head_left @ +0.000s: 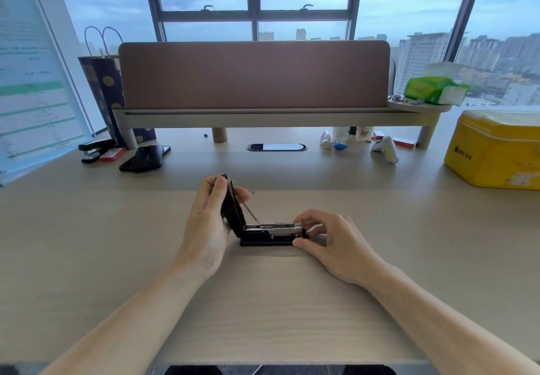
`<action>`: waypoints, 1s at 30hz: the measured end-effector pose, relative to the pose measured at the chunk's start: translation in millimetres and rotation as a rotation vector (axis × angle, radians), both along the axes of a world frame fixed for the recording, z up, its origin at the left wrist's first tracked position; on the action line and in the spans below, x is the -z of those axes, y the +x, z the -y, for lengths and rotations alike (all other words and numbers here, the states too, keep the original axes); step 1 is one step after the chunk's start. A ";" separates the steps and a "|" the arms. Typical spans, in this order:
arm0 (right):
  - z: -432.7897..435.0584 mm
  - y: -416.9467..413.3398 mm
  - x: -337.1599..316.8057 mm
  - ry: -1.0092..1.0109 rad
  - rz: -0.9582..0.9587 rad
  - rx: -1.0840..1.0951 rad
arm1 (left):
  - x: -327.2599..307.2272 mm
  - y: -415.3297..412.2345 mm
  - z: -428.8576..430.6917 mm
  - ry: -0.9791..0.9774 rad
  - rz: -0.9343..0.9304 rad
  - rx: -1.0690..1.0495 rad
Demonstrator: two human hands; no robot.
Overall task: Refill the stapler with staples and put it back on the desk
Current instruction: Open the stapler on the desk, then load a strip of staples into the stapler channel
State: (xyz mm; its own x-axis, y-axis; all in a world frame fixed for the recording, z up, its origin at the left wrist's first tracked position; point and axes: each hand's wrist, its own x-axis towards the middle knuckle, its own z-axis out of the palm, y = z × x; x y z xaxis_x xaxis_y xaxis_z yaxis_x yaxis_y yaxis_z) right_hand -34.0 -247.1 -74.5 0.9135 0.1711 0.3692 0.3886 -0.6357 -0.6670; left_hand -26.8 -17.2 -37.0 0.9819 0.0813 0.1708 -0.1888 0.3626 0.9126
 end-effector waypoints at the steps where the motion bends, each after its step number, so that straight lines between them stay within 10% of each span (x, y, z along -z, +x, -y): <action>1: -0.2 -0.2 -0.2 0.001 0.002 0.000 | -0.5 -1.8 -3.9 -0.066 -0.034 0.021; 10: -1.8 -2.9 -2.7 -0.023 0.003 0.011 | 7.5 -1.3 -43.6 -0.314 -0.314 -0.092; 12: -2.4 -4.0 -3.2 -0.025 0.003 0.011 | 9.4 1.7 -56.8 0.023 -0.211 -0.240; 16: -3.2 -5.4 -4.4 -0.026 0.008 0.006 | -5.8 -2.5 -71.9 1.408 0.550 -0.392; 19: -3.4 -5.5 -5.2 -0.025 0.013 0.010 | -17.6 -2.3 -53.4 1.808 0.634 -0.170; 30: -2.3 -4.9 -6.2 -0.013 -0.007 -0.007 | 9.0 8.2 -62.4 1.493 0.342 0.035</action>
State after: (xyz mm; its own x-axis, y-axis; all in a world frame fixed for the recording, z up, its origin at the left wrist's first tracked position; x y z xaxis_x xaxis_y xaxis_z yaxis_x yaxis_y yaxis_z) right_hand -39.0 -244.8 -68.3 0.9146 0.1826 0.3608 0.3889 -0.6417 -0.6610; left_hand -18.6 45.1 -46.0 0.8775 -0.3861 0.2844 -0.4703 -0.8091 0.3524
